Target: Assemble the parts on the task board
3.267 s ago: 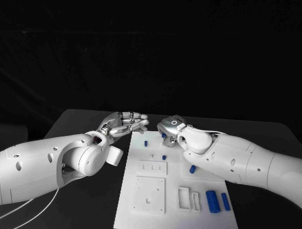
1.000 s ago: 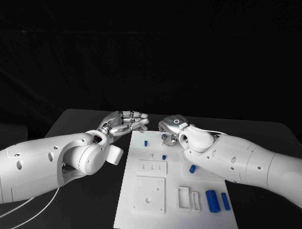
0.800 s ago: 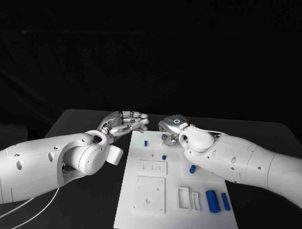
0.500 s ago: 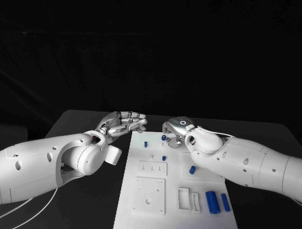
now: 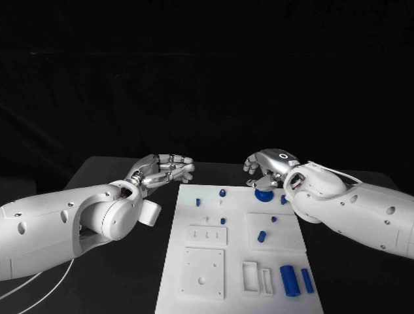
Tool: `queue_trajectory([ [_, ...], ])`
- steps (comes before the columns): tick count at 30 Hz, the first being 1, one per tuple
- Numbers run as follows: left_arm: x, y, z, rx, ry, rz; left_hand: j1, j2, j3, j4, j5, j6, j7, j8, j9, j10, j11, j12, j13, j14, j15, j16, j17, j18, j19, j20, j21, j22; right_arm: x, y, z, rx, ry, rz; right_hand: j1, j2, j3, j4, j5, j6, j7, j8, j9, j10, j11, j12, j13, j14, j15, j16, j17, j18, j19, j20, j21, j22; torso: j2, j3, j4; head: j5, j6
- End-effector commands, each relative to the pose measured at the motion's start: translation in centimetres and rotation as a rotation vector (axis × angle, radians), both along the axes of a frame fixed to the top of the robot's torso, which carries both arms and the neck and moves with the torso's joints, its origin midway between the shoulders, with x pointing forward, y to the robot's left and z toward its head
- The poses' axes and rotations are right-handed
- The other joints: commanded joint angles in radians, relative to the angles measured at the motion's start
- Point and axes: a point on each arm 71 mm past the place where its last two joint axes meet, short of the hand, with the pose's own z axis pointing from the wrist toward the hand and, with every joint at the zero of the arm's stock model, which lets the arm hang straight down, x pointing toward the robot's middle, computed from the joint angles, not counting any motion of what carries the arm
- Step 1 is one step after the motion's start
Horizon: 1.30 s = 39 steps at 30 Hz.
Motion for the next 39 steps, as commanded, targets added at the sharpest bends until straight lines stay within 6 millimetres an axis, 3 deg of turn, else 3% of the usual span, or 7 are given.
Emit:
queue_trajectory([
  [1, 0.1, -0.1, 0.3, -0.004, -0.023, -0.007, 0.003, -0.007, 0.005, -0.002, -0.003, 0.008, 0.026, 0.001, 0.002, 0.005, 0.0, 0.002, 0.001, 0.002, 0.002, -0.006, 0.001, 0.016, -0.008, -0.001, -0.003, -0.001, 0.4, -1.4, -0.1, 0.045, 0.137, -0.009, -0.009, -0.003, -0.034, -0.009, 0.022, -0.011, -0.005, -0.001, 0.003, 0.1, -0.024, 0.038, 0.042, -0.008, -0.021, 0.004, -0.001, 0.048, -0.003, -0.003, 0.001, 0.013, -0.005, 0.0041, -0.0093, 0.002, 0.002],
  [5, 0.0, 0.0, 0.3, -0.005, -0.022, -0.008, 0.003, -0.007, 0.005, -0.002, -0.003, 0.008, 0.026, 0.001, 0.002, 0.005, 0.0, 0.002, 0.001, 0.003, 0.002, -0.006, 0.002, 0.016, -0.008, -0.001, -0.003, -0.001, 1.1, -3.1, -0.6, 0.035, 0.208, -0.047, -0.024, 0.006, -0.089, -0.02, 0.067, -0.023, -0.022, -0.005, 0.004, 0.169, -0.044, 0.13, 0.153, -0.007, -0.038, 0.008, 0.001, 0.048, 0.001, -0.004, 0.001, 0.011, -0.007, 0.0065, -0.0127, -0.001, 0.002],
  [7, 0.0, 0.0, 0.3, -0.005, -0.021, -0.008, 0.003, -0.007, 0.005, -0.002, -0.003, 0.008, 0.026, 0.001, 0.002, 0.005, 0.0, 0.002, 0.001, 0.003, 0.002, -0.006, 0.002, 0.016, -0.008, -0.001, -0.003, -0.001, 1.3, -3.7, -0.8, 0.021, 0.229, -0.06, -0.029, 0.02, -0.137, -0.034, 0.099, -0.029, -0.032, -0.01, 0.006, 0.127, -0.053, 0.298, 0.328, -0.005, -0.05, 0.01, 0.002, 0.048, 0.007, -0.006, -0.001, 0.008, -0.006, 0.008, -0.0141, -0.005, 0.003],
  [8, 0.0, 0.0, 0.3, -0.005, -0.021, -0.008, 0.003, -0.007, 0.005, -0.002, -0.003, 0.008, 0.026, 0.001, 0.002, 0.005, 0.0, 0.002, 0.001, 0.003, 0.002, -0.006, 0.002, 0.016, -0.008, -0.001, -0.003, -0.001, 1.4, -3.9, -0.9, 0.016, 0.238, -0.065, -0.028, 0.022, -0.146, -0.033, 0.103, -0.029, -0.028, -0.018, 0.006, -0.057, -0.051, 0.56, 0.61, -0.005, -0.041, 0.014, 0.005, 0.048, 0.006, -0.006, -0.003, 0.01, -0.005, 0.0074, -0.0127, -0.009, 0.004],
  [15, 0.0, -0.2, 0.3, -0.006, -0.02, -0.013, 0.003, -0.007, 0.004, -0.002, -0.003, 0.008, 0.026, 0.001, 0.002, 0.004, 0.0, 0.001, 0.001, 0.003, 0.002, -0.006, 0.002, 0.016, -0.008, -0.001, -0.003, -0.001, 1.8, -4.4, -1.3, -0.04, 0.264, -0.095, -0.041, 0.04, -0.153, -0.044, 0.103, -0.04, -0.036, -0.03, 0.005, -0.082, -0.06, 0.88, 0.854, -0.011, -0.048, 0.116, 0.108, 0.048, 0.027, -0.02, 0.056, 0.023, -0.006, 0.0072, -0.012, -0.034, 0.01],
  [26, 0.0, -0.5, 0.3, -0.007, -0.018, -0.021, 0.004, -0.006, 0.004, -0.002, -0.003, 0.007, 0.025, 0.001, 0.002, 0.004, -0.001, 0.0, 0.001, 0.003, 0.002, -0.007, 0.003, 0.016, -0.008, -0.001, -0.003, -0.001, 2.6, -4.3, -2.5, -0.049, 0.276, -0.121, -0.066, 0.047, -0.165, -0.048, 0.101, -0.081, -0.033, -0.049, -0.001, -0.087, -0.056, 1.017, 0.933, -0.019, -0.05, 0.162, 0.181, 0.048, 0.027, -0.034, 0.12, 0.022, -0.005, 0.0049, -0.0065, -0.048, 0.002],
  [39, -0.2, -0.7, 0.3, -0.009, -0.016, -0.031, 0.003, -0.006, 0.004, -0.001, -0.003, 0.006, 0.025, 0.0, 0.001, 0.003, 0.0, -0.001, 0.001, 0.003, 0.002, -0.008, 0.004, 0.016, -0.008, -0.001, -0.003, -0.001, 3.0, -5.0, -3.7, -0.058, 0.297, -0.154, -0.067, 0.063, -0.162, -0.052, 0.106, -0.079, -0.031, -0.046, 0.0, -0.085, -0.054, 1.037, 0.939, -0.019, -0.048, 0.164, 0.193, 0.048, 0.025, -0.036, 0.132, 0.021, -0.004, 0.0037, -0.0067, -0.044, -0.016],
])
